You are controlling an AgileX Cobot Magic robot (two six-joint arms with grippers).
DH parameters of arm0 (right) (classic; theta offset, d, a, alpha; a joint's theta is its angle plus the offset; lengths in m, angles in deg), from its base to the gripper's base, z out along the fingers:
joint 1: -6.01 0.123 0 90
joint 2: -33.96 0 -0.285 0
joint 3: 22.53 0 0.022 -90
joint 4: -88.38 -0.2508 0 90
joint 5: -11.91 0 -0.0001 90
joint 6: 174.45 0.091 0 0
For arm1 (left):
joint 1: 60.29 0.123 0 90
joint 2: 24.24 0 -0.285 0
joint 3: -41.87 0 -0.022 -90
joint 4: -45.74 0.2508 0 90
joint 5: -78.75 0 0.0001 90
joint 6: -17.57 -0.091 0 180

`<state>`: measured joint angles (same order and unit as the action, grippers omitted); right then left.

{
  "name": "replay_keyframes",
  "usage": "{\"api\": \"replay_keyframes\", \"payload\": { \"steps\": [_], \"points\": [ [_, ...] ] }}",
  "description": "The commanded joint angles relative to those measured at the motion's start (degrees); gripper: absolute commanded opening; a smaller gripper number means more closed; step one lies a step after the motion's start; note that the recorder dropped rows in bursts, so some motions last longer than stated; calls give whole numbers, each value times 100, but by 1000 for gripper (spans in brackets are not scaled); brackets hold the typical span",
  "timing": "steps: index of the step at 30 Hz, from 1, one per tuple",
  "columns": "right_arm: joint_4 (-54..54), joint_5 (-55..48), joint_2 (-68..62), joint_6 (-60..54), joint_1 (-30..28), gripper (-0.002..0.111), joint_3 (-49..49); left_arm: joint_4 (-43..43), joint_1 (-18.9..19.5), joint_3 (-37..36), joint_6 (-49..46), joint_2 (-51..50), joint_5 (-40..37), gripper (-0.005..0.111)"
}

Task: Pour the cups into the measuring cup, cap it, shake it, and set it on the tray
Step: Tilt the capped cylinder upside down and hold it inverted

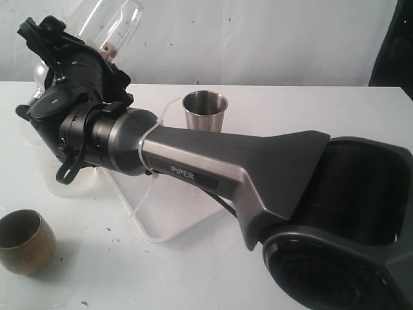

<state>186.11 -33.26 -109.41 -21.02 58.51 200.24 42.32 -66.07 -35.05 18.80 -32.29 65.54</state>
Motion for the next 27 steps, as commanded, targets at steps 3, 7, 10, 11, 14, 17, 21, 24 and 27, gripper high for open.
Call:
{"api": "replay_keyframes", "payload": {
  "steps": [3,7,10,11,14,17,21,24,27],
  "points": [
    [221,-28,73,-45,-53,0,62,3,-20,-30,-6,26,-9,0],
    [221,-53,73,-45,-53,0,62,3,-20,-30,-6,26,-9,0],
    [221,-144,73,-35,-53,0,62,3,-20,-30,-6,26,-9,0],
    [221,-163,73,-35,-53,0,62,3,-20,-30,-6,26,-9,0],
    [221,-241,73,98,-53,0,62,3,-20,-30,-6,26,-9,0],
    [221,-254,73,763,-53,0,62,3,-20,-30,-6,26,-9,0],
    [221,-357,73,2366,-53,0,62,3,-20,-30,-6,26,-9,0],
    [221,-679,73,3925,-53,0,62,3,-20,-30,-6,26,-9,0],
    [221,-1151,93,5207,-53,0,62,3,-20,-30,-6,26,-9,0]
  ]
}}
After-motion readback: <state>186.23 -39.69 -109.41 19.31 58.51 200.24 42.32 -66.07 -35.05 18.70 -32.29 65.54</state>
